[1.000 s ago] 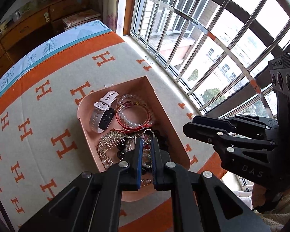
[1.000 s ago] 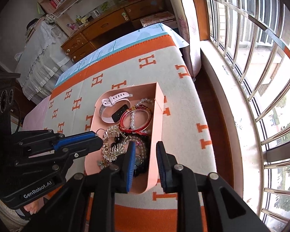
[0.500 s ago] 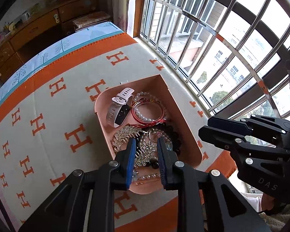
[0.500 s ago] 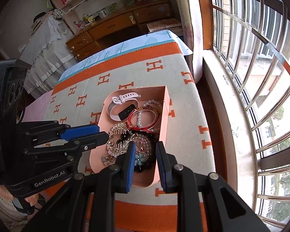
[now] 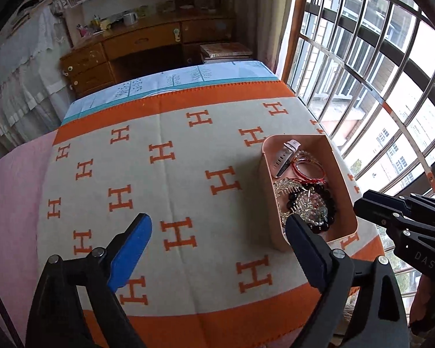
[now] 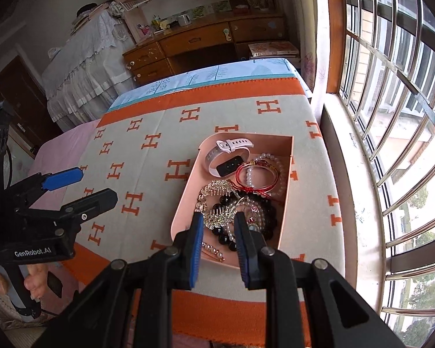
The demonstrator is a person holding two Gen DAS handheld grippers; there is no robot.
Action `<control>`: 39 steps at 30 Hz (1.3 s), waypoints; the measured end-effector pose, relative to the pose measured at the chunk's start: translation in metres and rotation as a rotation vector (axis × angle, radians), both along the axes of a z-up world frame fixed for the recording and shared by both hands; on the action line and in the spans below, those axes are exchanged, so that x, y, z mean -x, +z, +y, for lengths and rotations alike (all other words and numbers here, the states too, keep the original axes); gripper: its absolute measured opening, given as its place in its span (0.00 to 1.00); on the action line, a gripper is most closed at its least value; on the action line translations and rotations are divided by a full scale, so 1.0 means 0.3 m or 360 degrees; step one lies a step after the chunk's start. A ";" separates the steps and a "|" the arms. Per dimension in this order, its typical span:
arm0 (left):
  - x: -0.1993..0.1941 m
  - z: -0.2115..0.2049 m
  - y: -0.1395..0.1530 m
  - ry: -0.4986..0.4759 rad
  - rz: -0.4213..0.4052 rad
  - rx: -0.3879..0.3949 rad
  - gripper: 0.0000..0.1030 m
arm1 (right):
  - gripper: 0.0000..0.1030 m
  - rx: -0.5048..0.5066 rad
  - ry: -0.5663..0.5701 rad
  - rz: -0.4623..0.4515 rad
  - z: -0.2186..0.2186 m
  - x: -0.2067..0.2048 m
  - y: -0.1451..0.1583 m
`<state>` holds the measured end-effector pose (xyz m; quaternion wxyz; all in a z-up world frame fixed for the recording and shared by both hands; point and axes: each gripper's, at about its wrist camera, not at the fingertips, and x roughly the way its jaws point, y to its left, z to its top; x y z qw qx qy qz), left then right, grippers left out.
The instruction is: Organize jewelry
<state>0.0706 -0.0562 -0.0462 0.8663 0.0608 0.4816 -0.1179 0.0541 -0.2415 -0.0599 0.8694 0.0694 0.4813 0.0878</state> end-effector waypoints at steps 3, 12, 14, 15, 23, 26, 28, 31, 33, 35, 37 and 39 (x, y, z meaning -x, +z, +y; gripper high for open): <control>0.024 0.072 0.013 0.0144 -0.0039 -0.0082 0.90 | 0.21 0.0009 0.0045 -0.0029 0.047 0.017 0.021; 0.128 0.203 0.100 0.0335 -0.0165 -0.0077 0.90 | 0.39 0.0037 0.0115 -0.0243 0.186 0.100 0.127; 0.150 0.221 0.124 0.0362 -0.0194 -0.0047 0.90 | 0.42 0.0040 0.0112 -0.0312 0.206 0.125 0.157; 0.161 0.222 0.136 0.0371 -0.0214 -0.0040 0.90 | 0.47 0.0047 0.0108 -0.0351 0.216 0.139 0.170; 0.221 0.218 0.168 0.0392 -0.0352 -0.0029 0.99 | 0.59 0.0085 0.0036 -0.0509 0.268 0.192 0.183; 0.225 0.211 0.158 0.0388 -0.0347 -0.0027 0.99 | 0.59 0.0062 0.0002 -0.0503 0.270 0.195 0.158; 0.227 0.211 0.154 0.0390 -0.0347 -0.0029 0.99 | 0.59 0.0055 -0.0019 -0.0501 0.266 0.195 0.147; 0.233 0.213 0.149 0.0400 -0.0355 -0.0012 0.99 | 0.59 0.0043 -0.0055 -0.0506 0.252 0.194 0.140; 0.236 0.214 0.145 0.0409 -0.0373 -0.0021 0.99 | 0.59 0.0035 -0.0064 -0.0506 0.248 0.190 0.137; 0.241 0.214 0.144 0.0408 -0.0387 -0.0026 0.99 | 0.59 0.0032 -0.0062 -0.0497 0.254 0.187 0.135; 0.243 0.214 0.140 0.0407 -0.0386 -0.0023 0.99 | 0.59 0.0030 -0.0049 -0.0495 0.262 0.184 0.132; 0.243 0.215 0.141 0.0403 -0.0376 -0.0020 0.99 | 0.59 0.0039 -0.0037 -0.0493 0.272 0.182 0.129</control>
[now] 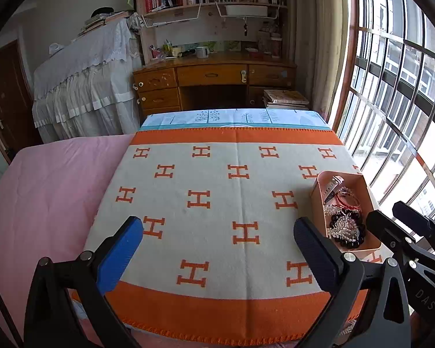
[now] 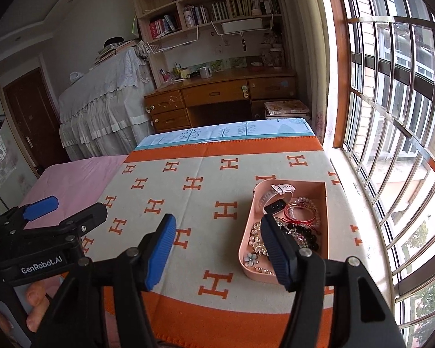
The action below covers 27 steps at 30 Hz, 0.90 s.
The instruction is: Organize jewelry
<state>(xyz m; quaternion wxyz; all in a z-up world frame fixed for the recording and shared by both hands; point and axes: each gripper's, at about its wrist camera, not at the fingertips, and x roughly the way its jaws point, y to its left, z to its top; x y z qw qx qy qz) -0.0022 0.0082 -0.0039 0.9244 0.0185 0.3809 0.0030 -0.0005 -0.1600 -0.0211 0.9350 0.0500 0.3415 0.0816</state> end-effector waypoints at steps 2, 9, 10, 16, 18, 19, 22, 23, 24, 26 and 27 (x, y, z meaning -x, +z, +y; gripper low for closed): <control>0.002 0.001 0.000 -0.0003 0.0000 -0.0003 0.99 | 0.59 0.0004 0.0011 0.0000 0.007 0.000 0.000; 0.003 0.001 -0.002 -0.0002 -0.0002 -0.0009 0.99 | 0.59 0.0006 0.0022 -0.0007 0.022 0.004 0.001; 0.003 0.001 -0.002 -0.0001 0.0000 -0.0009 0.99 | 0.59 0.0005 0.0022 -0.0007 0.023 0.004 0.001; 0.001 0.003 -0.005 -0.0011 0.0011 -0.0008 0.99 | 0.59 0.0007 0.0023 -0.0007 0.022 0.003 0.002; 0.000 0.006 -0.009 -0.0016 0.0016 -0.0007 0.99 | 0.59 0.0009 0.0024 -0.0006 0.022 0.003 0.001; 0.000 0.007 -0.010 -0.0017 0.0018 -0.0005 0.99 | 0.59 0.0009 0.0025 -0.0005 0.023 0.003 0.001; -0.003 0.009 -0.015 -0.0019 0.0025 -0.0008 0.99 | 0.59 0.0007 0.0029 0.0000 0.036 0.004 -0.007; -0.001 0.011 -0.014 -0.0019 0.0024 -0.0007 0.99 | 0.59 0.0008 0.0030 0.0000 0.037 0.005 -0.009; -0.002 0.010 -0.014 -0.0019 0.0023 -0.0008 0.99 | 0.59 0.0008 0.0031 0.0000 0.040 0.006 -0.010; -0.002 0.012 -0.014 -0.0019 0.0022 -0.0007 0.99 | 0.59 0.0009 0.0033 -0.0001 0.043 0.006 -0.013; -0.002 0.012 -0.015 -0.0018 0.0023 -0.0008 0.99 | 0.59 0.0010 0.0034 0.0000 0.044 0.007 -0.015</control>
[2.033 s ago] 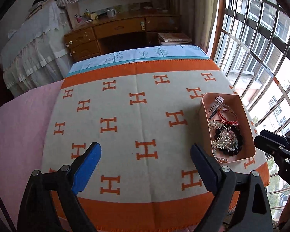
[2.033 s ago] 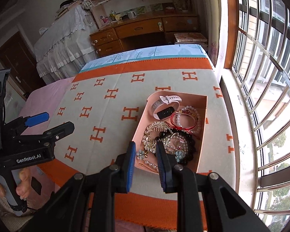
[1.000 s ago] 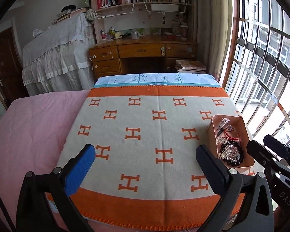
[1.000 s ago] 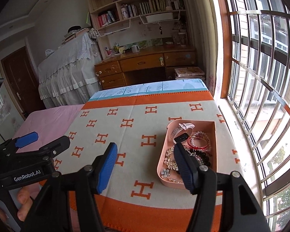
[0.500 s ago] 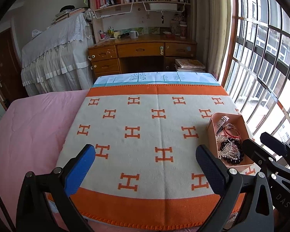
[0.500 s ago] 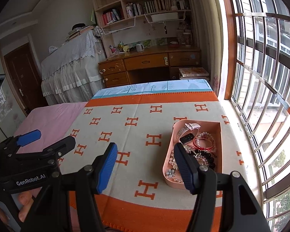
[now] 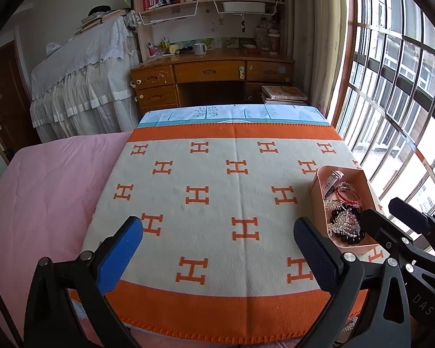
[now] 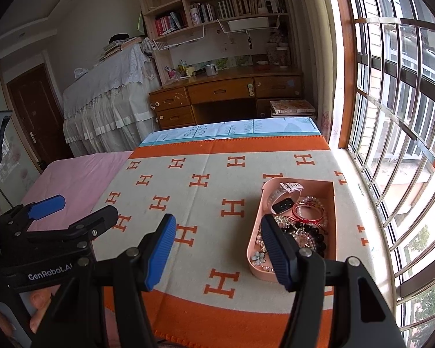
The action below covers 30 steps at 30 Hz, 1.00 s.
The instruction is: Organize jewelry
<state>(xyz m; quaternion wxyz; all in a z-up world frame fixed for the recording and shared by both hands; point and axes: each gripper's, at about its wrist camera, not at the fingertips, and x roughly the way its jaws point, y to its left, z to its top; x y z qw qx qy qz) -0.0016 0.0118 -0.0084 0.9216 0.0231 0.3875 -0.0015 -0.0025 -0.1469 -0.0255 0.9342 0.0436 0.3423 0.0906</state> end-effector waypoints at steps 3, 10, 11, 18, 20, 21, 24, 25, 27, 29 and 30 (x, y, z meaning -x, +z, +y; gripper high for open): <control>-0.002 0.000 0.000 -0.0002 0.0004 0.0000 0.99 | 0.59 -0.0001 0.0000 0.0001 0.002 0.000 0.000; -0.005 0.003 -0.002 0.0002 0.0001 0.0000 0.99 | 0.59 -0.0001 0.0001 0.0005 0.005 0.001 -0.003; -0.005 0.003 -0.002 0.0002 0.0004 0.0001 0.99 | 0.59 -0.0001 0.0003 0.0008 0.006 -0.001 -0.006; -0.006 0.003 -0.011 -0.0003 0.0021 0.0010 0.99 | 0.59 -0.0002 -0.0001 0.0009 0.015 0.002 -0.011; -0.005 0.002 -0.012 -0.0006 0.0018 0.0005 0.99 | 0.59 -0.0003 0.0002 0.0008 0.010 0.000 -0.008; -0.005 0.002 -0.013 -0.0006 0.0018 0.0006 0.99 | 0.59 -0.0004 0.0001 0.0009 0.014 0.001 -0.011; -0.005 0.000 -0.016 -0.0004 0.0023 0.0009 0.99 | 0.59 -0.0002 0.0004 0.0010 0.010 0.000 -0.010; -0.005 0.000 -0.017 -0.0005 0.0027 0.0009 0.99 | 0.59 -0.0003 0.0005 0.0010 0.012 0.001 -0.011; -0.005 -0.002 -0.022 -0.0007 0.0030 0.0011 0.99 | 0.59 -0.0002 0.0002 0.0010 0.010 0.000 -0.009; -0.005 -0.001 -0.022 -0.0006 0.0029 0.0010 0.99 | 0.59 -0.0004 0.0003 0.0010 0.008 -0.001 -0.008; -0.004 -0.001 -0.023 -0.0006 0.0028 0.0010 0.99 | 0.59 -0.0004 0.0001 0.0010 0.013 0.001 -0.010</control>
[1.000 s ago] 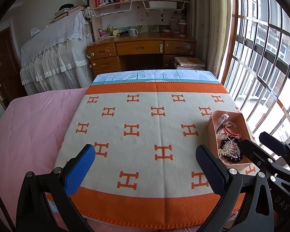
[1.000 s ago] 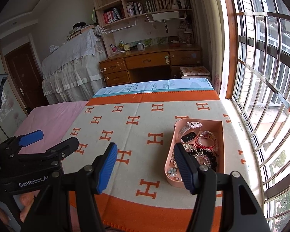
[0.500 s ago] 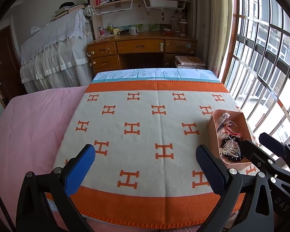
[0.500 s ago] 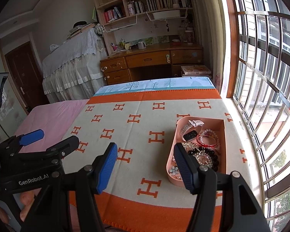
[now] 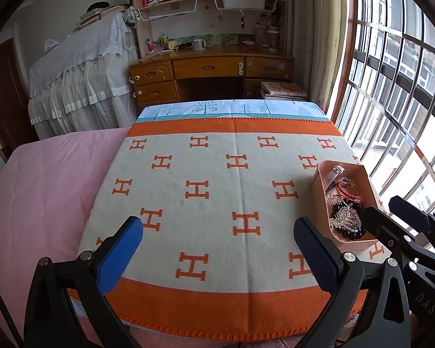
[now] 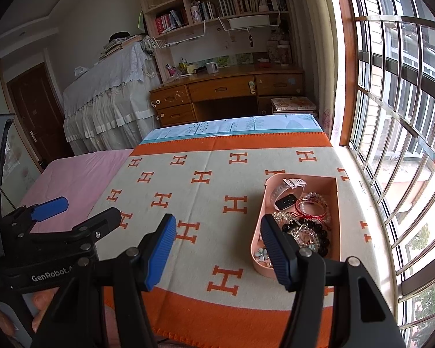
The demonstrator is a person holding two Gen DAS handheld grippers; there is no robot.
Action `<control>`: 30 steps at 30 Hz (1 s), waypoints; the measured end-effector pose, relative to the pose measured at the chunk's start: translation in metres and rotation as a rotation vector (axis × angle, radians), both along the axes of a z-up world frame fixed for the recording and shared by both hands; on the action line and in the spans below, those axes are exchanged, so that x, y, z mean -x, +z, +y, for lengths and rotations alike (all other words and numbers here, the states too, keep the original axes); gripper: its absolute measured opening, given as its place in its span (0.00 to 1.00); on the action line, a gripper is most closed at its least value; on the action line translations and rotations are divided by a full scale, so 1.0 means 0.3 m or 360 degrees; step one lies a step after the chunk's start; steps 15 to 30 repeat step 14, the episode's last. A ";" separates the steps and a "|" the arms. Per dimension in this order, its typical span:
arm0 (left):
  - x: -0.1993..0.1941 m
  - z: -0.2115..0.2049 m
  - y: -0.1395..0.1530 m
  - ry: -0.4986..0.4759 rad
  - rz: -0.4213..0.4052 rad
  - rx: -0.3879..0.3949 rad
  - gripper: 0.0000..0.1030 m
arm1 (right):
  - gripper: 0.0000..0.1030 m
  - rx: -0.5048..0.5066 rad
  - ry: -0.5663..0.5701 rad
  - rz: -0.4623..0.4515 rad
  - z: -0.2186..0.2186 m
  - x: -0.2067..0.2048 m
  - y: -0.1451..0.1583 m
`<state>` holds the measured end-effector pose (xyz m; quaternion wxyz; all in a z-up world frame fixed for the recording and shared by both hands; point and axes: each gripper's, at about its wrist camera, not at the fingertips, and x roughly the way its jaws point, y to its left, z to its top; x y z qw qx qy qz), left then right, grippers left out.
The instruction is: Organize jewelry
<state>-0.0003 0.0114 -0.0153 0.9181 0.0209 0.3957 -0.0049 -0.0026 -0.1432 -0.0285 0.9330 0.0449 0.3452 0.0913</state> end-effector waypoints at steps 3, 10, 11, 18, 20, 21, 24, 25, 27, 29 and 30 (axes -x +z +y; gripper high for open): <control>0.001 0.000 -0.001 -0.0001 -0.0001 0.0004 0.99 | 0.59 0.0000 0.0002 -0.0002 0.000 0.000 0.001; 0.005 0.002 -0.005 -0.0003 -0.0001 0.0006 0.99 | 0.59 -0.0003 -0.0001 0.0007 0.002 0.003 -0.008; 0.004 0.002 -0.004 -0.0001 -0.0001 0.0005 0.99 | 0.59 -0.0003 -0.0001 0.0008 0.007 0.005 -0.011; 0.005 0.004 -0.006 -0.0001 0.0004 0.0010 0.99 | 0.59 -0.0002 0.0001 0.0008 0.000 0.001 -0.007; 0.005 0.004 -0.006 -0.0001 0.0004 0.0010 0.99 | 0.59 -0.0002 0.0001 0.0008 0.000 0.001 -0.007; 0.005 0.004 -0.006 -0.0001 0.0004 0.0010 0.99 | 0.59 -0.0002 0.0001 0.0008 0.000 0.001 -0.007; 0.005 0.004 -0.006 -0.0001 0.0004 0.0010 0.99 | 0.59 -0.0002 0.0001 0.0008 0.000 0.001 -0.007; 0.005 0.004 -0.006 -0.0001 0.0004 0.0010 0.99 | 0.59 -0.0002 0.0001 0.0008 0.000 0.001 -0.007; 0.005 0.004 -0.006 -0.0001 0.0004 0.0010 0.99 | 0.59 -0.0002 0.0001 0.0008 0.000 0.001 -0.007; 0.005 0.004 -0.006 -0.0001 0.0004 0.0010 0.99 | 0.59 -0.0002 0.0001 0.0008 0.000 0.001 -0.007; 0.005 0.004 -0.006 -0.0001 0.0004 0.0010 0.99 | 0.59 -0.0002 0.0001 0.0008 0.000 0.001 -0.007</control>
